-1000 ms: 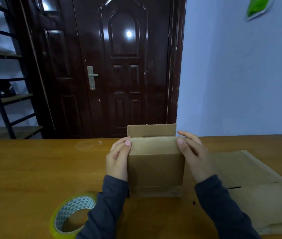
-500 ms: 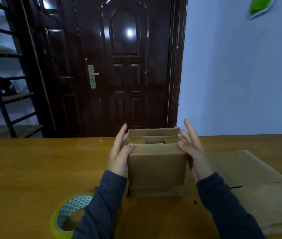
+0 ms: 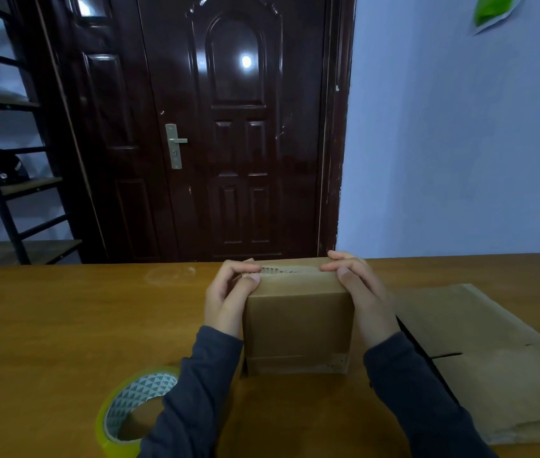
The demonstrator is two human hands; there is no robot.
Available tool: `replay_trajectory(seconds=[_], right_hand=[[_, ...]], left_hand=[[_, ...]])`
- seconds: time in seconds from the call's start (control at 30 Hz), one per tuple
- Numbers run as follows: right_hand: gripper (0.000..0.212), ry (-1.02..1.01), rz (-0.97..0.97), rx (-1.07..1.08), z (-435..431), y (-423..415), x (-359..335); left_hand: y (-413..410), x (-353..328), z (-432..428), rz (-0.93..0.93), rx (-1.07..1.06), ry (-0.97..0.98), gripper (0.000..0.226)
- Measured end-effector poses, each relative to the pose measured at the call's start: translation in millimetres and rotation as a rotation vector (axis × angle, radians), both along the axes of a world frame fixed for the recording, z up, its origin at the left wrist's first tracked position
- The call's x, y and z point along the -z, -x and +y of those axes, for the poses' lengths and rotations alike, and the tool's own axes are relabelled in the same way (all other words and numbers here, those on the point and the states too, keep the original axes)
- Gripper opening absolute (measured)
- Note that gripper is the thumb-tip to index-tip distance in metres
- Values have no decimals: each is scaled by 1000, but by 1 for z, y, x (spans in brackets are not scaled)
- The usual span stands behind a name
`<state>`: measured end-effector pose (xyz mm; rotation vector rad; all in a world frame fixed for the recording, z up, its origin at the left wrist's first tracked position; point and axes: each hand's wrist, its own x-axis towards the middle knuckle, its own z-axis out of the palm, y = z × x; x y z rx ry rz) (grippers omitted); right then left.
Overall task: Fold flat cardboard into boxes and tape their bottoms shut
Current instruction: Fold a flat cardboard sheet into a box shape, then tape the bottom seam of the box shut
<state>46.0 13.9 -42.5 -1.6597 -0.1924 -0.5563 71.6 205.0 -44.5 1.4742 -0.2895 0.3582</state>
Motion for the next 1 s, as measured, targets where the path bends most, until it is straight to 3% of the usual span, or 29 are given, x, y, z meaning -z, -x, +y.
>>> replay_trajectory(seconds=[0.23, 0.3, 0.47, 0.57, 0.67, 0.8, 0.93, 1.0], right_hand=[[29, 5, 2, 6, -3, -6, -1], [29, -6, -4, 7, -3, -7, 0], [31, -32, -24, -3, 1, -3, 1], [32, -40, -17, 11, 1, -4, 3], [32, -51, 2, 13, 2, -1, 2], [30, -40, 31, 10, 6, 1, 2], [29, -53, 35, 2, 4, 4, 1], [29, -69, 32, -4, 4, 4, 0]], left_hand=[[-1, -13, 0, 70, -14, -109, 10], [5, -17, 5, 103, -49, -235, 18], [52, -18, 52, -14, -269, -466, 53], [80, -6, 90, 0, -356, -757, 66], [104, 15, 109, 60, -371, -1223, 82], [117, 43, 120, 115, -209, -1537, 66], [123, 49, 125, 99, -182, -1588, 72], [121, 44, 127, -15, -239, -1483, 90]])
